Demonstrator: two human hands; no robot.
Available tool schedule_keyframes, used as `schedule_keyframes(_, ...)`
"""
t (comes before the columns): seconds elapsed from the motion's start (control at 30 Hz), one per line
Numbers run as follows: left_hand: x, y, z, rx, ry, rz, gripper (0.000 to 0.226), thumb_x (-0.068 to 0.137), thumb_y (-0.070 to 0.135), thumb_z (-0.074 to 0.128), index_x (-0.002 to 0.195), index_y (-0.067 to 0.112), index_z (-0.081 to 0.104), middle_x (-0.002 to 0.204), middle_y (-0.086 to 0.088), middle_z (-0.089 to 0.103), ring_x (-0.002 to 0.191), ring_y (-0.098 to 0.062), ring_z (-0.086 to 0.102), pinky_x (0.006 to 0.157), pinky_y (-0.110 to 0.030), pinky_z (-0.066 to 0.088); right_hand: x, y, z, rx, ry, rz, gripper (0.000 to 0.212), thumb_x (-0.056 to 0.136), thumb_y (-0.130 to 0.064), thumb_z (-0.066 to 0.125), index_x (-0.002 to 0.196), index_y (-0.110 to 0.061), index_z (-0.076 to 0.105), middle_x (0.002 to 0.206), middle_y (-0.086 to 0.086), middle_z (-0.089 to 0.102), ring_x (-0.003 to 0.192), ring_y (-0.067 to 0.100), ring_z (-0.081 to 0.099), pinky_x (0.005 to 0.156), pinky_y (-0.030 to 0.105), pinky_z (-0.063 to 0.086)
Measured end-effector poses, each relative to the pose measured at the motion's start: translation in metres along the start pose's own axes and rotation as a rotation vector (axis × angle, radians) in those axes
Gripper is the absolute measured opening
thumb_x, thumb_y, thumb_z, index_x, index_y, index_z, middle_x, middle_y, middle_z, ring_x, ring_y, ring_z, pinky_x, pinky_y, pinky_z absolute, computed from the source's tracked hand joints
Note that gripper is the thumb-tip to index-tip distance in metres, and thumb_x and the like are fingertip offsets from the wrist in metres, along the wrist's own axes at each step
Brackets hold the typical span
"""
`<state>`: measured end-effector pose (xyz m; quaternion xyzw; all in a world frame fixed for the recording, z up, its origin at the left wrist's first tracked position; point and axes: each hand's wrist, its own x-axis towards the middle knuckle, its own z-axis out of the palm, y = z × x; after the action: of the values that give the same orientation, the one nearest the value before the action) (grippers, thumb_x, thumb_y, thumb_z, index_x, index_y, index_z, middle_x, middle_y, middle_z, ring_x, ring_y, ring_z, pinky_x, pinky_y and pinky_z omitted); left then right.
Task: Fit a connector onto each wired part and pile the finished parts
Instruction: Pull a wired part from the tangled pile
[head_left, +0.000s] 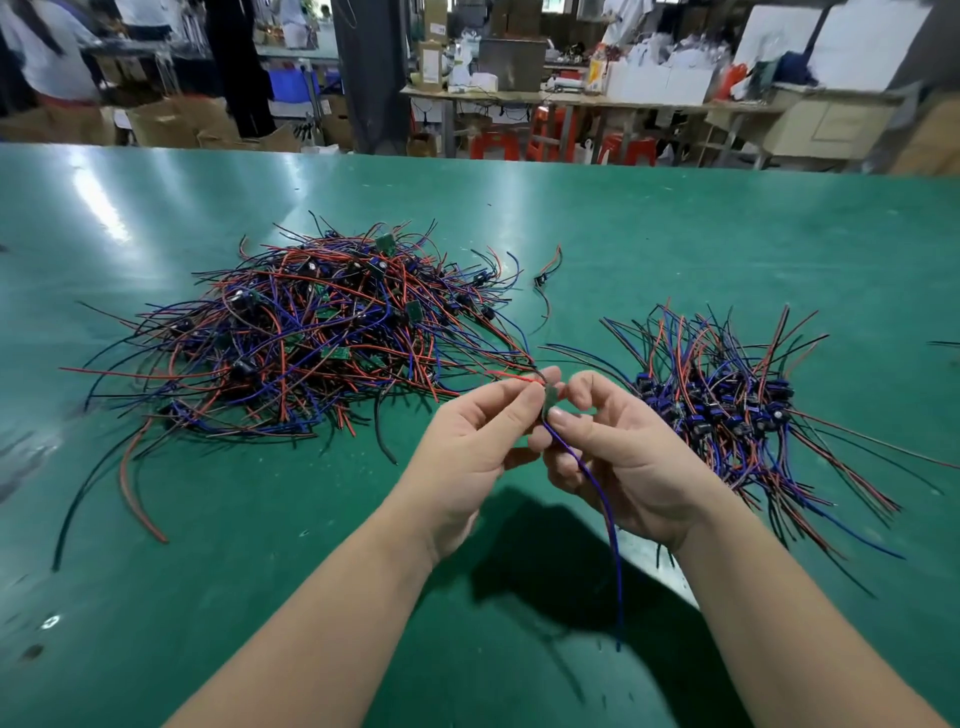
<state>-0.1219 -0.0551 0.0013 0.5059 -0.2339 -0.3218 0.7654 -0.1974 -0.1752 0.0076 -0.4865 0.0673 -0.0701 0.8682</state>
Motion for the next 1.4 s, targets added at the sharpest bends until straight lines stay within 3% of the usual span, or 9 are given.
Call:
schedule_keyframes(0.13, 0.004, 0.004, -0.006, -0.095, 0.046, 0.052, 0.020, 0.066, 0.028, 0.069, 0.083, 0.021, 0.077, 0.081, -0.001, 0.074, 0.075, -0.011, 0.067, 0.076, -0.026, 0.051, 0.001, 0.002, 0.001, -0.319, 0.108, -0.033, 0.023, 0.071, -0.022, 0.068, 0.079, -0.012, 0.049, 0.062, 0.008, 0.063, 0.052, 0.019, 0.056, 0.046, 0.020, 0.041)
schedule_keyframes(0.27, 0.004, 0.003, -0.013, 0.186, 0.109, 0.084, 0.045, 0.062, 0.026, 0.074, 0.104, 0.010, 0.067, 0.065, 0.001, 0.068, 0.056, -0.009, 0.060, 0.062, -0.025, 0.055, 0.007, 0.006, 0.002, -0.266, 0.206, -0.073, 0.035, 0.067, -0.030, 0.067, 0.093, -0.007, 0.064, 0.066, 0.004, 0.060, 0.050, 0.012, 0.049, 0.050, 0.020, 0.038)
schedule_keyframes(0.43, 0.006, -0.003, -0.018, 0.445, 0.095, -0.010, 0.058, 0.064, 0.014, 0.083, 0.117, 0.006, 0.061, 0.069, -0.005, 0.060, 0.062, -0.012, 0.053, 0.064, -0.023, 0.049, 0.006, 0.008, -0.001, -0.284, 0.195, 0.080, 0.026, 0.062, -0.023, 0.071, 0.079, -0.004, 0.068, 0.063, 0.003, 0.063, 0.051, 0.009, 0.048, 0.046, 0.016, 0.036)
schedule_keyframes(0.57, 0.006, -0.005, -0.018, 0.660, 0.119, 0.061, 0.065, 0.058, 0.025, 0.088, 0.117, 0.021, 0.062, 0.074, 0.001, 0.062, 0.051, -0.001, 0.047, 0.062, -0.017, 0.046, 0.005, 0.006, -0.005, -0.267, 0.248, 0.124, 0.013, 0.065, -0.013, 0.071, 0.074, -0.008, 0.064, 0.065, 0.004, 0.065, 0.051, 0.008, 0.055, 0.048, 0.015, 0.042)
schedule_keyframes(0.7, 0.003, -0.007, -0.012, 0.555, 0.144, 0.078, 0.067, 0.049, 0.039, 0.080, 0.111, 0.023, 0.062, 0.074, -0.003, 0.066, 0.054, -0.009, 0.057, 0.061, -0.020, 0.051, 0.009, 0.003, -0.009, -0.184, 0.333, 0.064, 0.005, 0.080, -0.006, 0.065, 0.075, -0.008, 0.062, 0.061, 0.003, 0.067, 0.045, 0.005, 0.055, 0.047, 0.015, 0.041)
schedule_keyframes(0.8, 0.001, -0.010, -0.005, 0.346, 0.110, -0.018, 0.054, 0.060, 0.033, 0.075, 0.106, 0.006, 0.065, 0.075, -0.011, 0.070, 0.059, -0.015, 0.067, 0.058, -0.021, 0.055, 0.009, 0.000, -0.010, -0.137, 0.382, -0.001, 0.008, 0.068, -0.010, 0.069, 0.074, -0.010, 0.063, 0.059, 0.000, 0.066, 0.046, 0.006, 0.058, 0.047, 0.014, 0.043)
schedule_keyframes(0.93, -0.001, -0.015, -0.002, 0.359, 0.132, -0.062, 0.031, 0.075, 0.026, 0.076, 0.097, 0.005, 0.071, 0.086, -0.017, 0.073, 0.066, -0.017, 0.067, 0.054, -0.022, 0.053, 0.009, 0.005, -0.011, -0.347, 0.387, -0.083, 0.011, 0.075, 0.000, 0.071, 0.073, -0.010, 0.066, 0.059, 0.000, 0.068, 0.048, 0.006, 0.059, 0.045, 0.013, 0.040)
schedule_keyframes(1.1, 0.000, -0.015, -0.002, 0.315, 0.127, -0.075, 0.004, 0.083, 0.010, 0.071, 0.087, 0.009, 0.072, 0.069, -0.006, 0.071, 0.058, -0.013, 0.067, 0.052, -0.019, 0.052, 0.010, 0.008, -0.014, -0.539, 0.398, -0.160, 0.012, 0.077, -0.005, 0.073, 0.070, -0.013, 0.069, 0.056, -0.003, 0.065, 0.048, 0.005, 0.054, 0.049, 0.014, 0.042)
schedule_keyframes(1.4, -0.005, -0.003, -0.001, 0.223, -0.120, -0.202, 0.004, 0.084, 0.008, 0.067, 0.083, 0.006, 0.070, 0.073, -0.007, 0.071, 0.063, -0.017, 0.069, 0.055, -0.022, 0.054, 0.003, -0.029, -0.034, -0.157, 0.575, -0.227, 0.009, 0.078, 0.003, 0.065, 0.072, -0.004, 0.063, 0.055, 0.004, 0.066, 0.051, 0.011, 0.065, 0.050, 0.017, 0.052)
